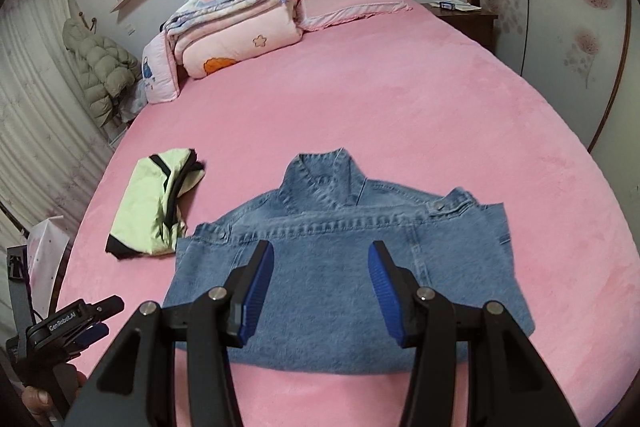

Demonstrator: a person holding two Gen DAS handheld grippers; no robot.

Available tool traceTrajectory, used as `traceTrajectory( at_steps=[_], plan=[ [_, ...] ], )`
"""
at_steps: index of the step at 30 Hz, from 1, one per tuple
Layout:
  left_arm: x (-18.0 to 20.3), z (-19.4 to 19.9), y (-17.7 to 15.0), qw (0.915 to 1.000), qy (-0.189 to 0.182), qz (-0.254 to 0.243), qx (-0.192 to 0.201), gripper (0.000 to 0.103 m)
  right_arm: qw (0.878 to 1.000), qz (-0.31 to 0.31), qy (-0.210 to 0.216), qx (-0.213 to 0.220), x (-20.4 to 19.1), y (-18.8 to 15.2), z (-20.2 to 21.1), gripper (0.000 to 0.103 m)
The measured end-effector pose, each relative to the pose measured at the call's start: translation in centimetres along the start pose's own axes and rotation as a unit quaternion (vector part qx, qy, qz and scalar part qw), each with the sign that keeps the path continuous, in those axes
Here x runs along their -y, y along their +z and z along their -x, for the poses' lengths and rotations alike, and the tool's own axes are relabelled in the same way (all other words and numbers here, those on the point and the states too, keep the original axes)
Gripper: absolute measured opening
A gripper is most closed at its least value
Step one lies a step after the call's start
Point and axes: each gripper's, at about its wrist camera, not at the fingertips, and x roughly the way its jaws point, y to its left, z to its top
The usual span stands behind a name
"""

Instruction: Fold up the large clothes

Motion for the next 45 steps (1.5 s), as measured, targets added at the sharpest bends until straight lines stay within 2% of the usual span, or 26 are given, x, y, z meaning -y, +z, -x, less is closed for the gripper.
traceTrajectory(
  at_steps=[4,10,14,16,17,23,28,34,37,38,39,40,41,42,44,45],
  plan=[
    [-2.1,-1.4,-1.4,0.999,-0.021,0.034,-0.02,0.086,1.0,-0.002,0.0,-0.012,-0.5,-1.3,-0.9,0.049],
    [-4.3,-4.8,-3.5,0.9957,-0.064,0.059,-0.033,0.086,1.0,0.005,-0.004,-0.026,-1.6,-3.8,-2.9,0.049],
    [-5.7,-8.8,-4.7,0.9878,-0.121,0.084,-0.051,0.086,0.999,0.007,-0.004,-0.038,-2.1,-5.4,-4.9,0.049],
    [-6.6,-11.1,-5.3,0.9804,-0.155,0.107,-0.057,0.086,0.999,0.007,-0.001,-0.043,-2.4,-6.1,-5.9,0.049],
    [-6.9,-11.8,-5.5,0.9788,-0.16,0.114,-0.057,0.086,0.999,0.007,0.001,-0.045,-2.5,-6.4,-6.2,0.049],
    [-7.9,-14.5,-5.7,0.966,-0.224,0.128,-0.016,0.085,0.998,0.018,0.011,-0.051,-3.1,-8.0,-7.8,0.049],
    [-6.8,-16.3,-4.0,0.9573,-0.27,0.103,0.012,0.085,0.998,0.023,0.012,-0.06,-2.8,-9.5,-9.1,0.049],
    [-6.2,-18.1,-1.5,0.9465,-0.301,0.108,0.04,0.085,0.998,0.025,0.008,-0.053,-2.1,-10.1,-10.0,0.049],
    [-5.5,-18.5,-0.6,0.9451,-0.304,0.106,0.053,0.084,0.999,0.03,0.002,-0.044,-1.8,-10.0,-10.4,0.049],
    [-5.3,-18.4,-0.4,0.9466,-0.3,0.104,0.055,0.074,0.999,0.034,-0.002,-0.039,-1.8,-9.8,-10.6,0.049],
    [-4.8,-18.5,0.0,0.9527,-0.284,0.094,0.053,0.054,0.999,0.04,-0.007,-0.034,-1.8,-9.7,-10.7,0.049],
    [-4.5,-18.7,0.3,0.9573,-0.271,0.088,0.049,0.044,0.998,0.046,-0.014,-0.03,-1.9,-9.6,-10.9,0.049],
    [-4.4,-18.7,0.5,0.9632,-0.252,0.083,0.045,0.03,0.998,0.052,-0.021,-0.025,-2.0,-9.4,-11.0,0.044],
    [-4.3,-18.7,0.7,0.967,-0.239,0.079,0.042,0.023,0.998,0.057,-0.026,-0.02,-2.0,-9.1,-11.3,0.039],
    [-4.1,-18.2,0.9,0.9706,-0.228,0.062,0.046,0.015,0.997,0.073,-0.037,-0.014,-2.2,-8.6,-12.1,0.013],
    [-3.6,-17.6,1.1,0.9725,-0.222,0.045,0.052,0.013,0.996,0.08,-0.04,-0.012,-2.3,-8.5,-12.4,0.008]
  ],
)
